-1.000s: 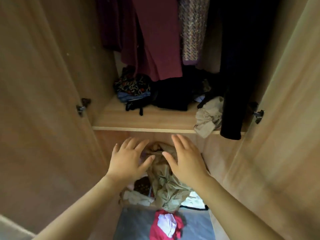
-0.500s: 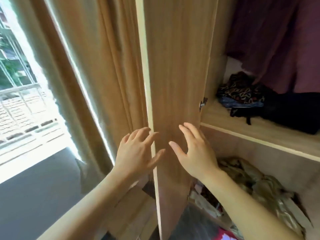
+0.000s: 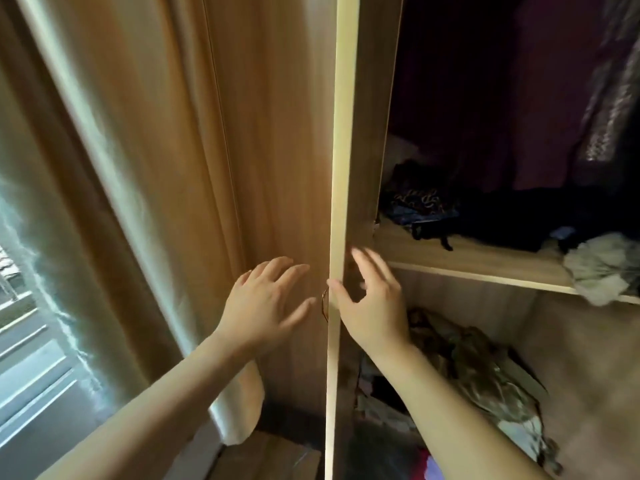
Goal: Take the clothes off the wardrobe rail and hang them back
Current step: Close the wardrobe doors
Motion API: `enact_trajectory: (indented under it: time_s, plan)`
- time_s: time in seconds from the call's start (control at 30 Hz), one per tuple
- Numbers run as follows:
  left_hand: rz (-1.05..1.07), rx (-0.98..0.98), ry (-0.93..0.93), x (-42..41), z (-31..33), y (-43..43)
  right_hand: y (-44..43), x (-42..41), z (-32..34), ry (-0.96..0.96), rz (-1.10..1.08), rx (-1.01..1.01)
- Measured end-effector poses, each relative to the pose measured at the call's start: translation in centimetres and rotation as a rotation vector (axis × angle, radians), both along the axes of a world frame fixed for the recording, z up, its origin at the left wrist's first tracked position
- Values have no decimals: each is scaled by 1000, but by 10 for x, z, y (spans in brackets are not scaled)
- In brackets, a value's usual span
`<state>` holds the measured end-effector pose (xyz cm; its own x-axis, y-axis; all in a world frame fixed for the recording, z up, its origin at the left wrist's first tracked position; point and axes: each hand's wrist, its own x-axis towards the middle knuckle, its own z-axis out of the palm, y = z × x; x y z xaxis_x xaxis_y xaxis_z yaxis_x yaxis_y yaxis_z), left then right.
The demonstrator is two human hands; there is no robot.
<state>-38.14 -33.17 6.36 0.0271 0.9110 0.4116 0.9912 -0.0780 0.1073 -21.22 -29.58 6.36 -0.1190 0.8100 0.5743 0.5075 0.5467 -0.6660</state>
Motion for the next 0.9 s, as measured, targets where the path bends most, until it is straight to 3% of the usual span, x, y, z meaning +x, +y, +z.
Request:
enact_trajectory:
  time_s: [0.33,0.5,0.67,0.9]
  plan:
    - [-413,61,-76,19,1,48,-2,31,-12,95,-61,138]
    - [-622,92,-27,58,-2,67,-3,78,-14,102,-146,168]
    - [-729,125,-64,112,-7,93,3,124,-14,152,-246,130]
    - [-703,178,-186,186,-5,142,34,185,-12,206,-344,117]
